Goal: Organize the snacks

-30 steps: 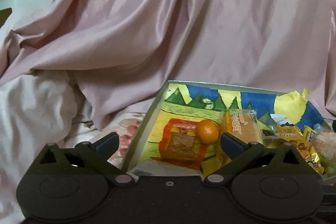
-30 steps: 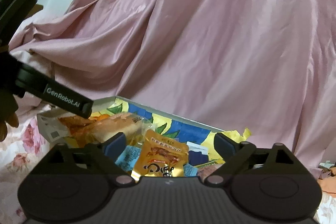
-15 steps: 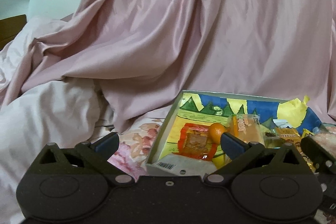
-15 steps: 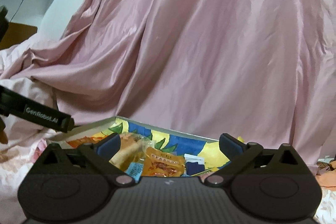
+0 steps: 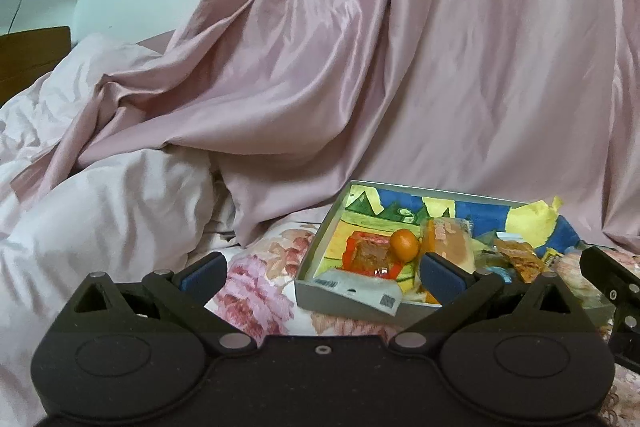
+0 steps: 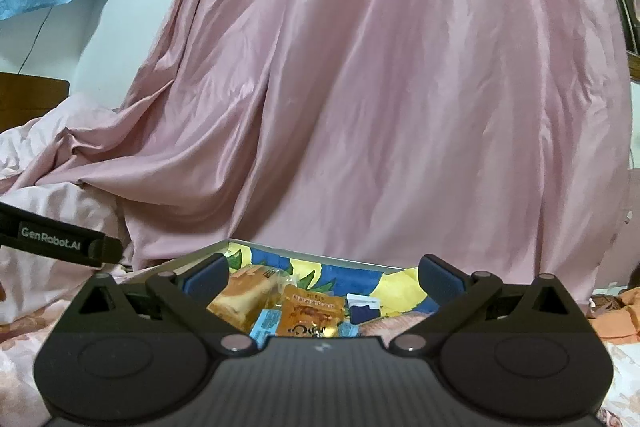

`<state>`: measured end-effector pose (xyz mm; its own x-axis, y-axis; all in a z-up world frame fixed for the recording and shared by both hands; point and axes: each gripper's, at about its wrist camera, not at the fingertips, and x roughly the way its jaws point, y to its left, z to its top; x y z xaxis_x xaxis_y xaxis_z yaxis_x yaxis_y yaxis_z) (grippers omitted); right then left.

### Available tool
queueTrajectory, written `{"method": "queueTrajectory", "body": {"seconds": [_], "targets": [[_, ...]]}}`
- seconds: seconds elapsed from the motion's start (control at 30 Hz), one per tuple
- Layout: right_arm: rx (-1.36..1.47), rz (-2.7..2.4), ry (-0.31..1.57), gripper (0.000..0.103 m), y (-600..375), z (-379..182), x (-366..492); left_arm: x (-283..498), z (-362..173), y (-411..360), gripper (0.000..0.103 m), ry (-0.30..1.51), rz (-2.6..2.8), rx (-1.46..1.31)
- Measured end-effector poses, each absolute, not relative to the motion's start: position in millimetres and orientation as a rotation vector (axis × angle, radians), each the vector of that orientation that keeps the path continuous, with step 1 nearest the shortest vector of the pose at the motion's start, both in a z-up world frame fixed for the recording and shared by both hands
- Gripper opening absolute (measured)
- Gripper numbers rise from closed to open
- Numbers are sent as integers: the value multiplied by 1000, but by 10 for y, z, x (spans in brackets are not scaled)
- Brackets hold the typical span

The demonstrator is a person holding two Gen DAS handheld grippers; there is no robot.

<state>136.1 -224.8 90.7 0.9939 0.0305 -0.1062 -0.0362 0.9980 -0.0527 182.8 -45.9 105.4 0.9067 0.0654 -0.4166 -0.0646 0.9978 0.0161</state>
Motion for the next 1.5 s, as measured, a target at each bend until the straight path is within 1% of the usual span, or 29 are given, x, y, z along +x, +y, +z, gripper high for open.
{"method": "queueTrajectory", "body": {"seconds": [0.37, 0.87, 1.5], "targets": [[-36, 25, 107, 103, -2186, 922, 903, 1254, 1067, -391, 102, 382, 50, 29], [5, -1, 170, 103, -2117, 799, 263, 692, 875, -209, 102, 402, 26, -13], [-20, -18, 237, 103, -2007, 685, -63, 216, 650, -149, 102, 420, -28, -2]]}}
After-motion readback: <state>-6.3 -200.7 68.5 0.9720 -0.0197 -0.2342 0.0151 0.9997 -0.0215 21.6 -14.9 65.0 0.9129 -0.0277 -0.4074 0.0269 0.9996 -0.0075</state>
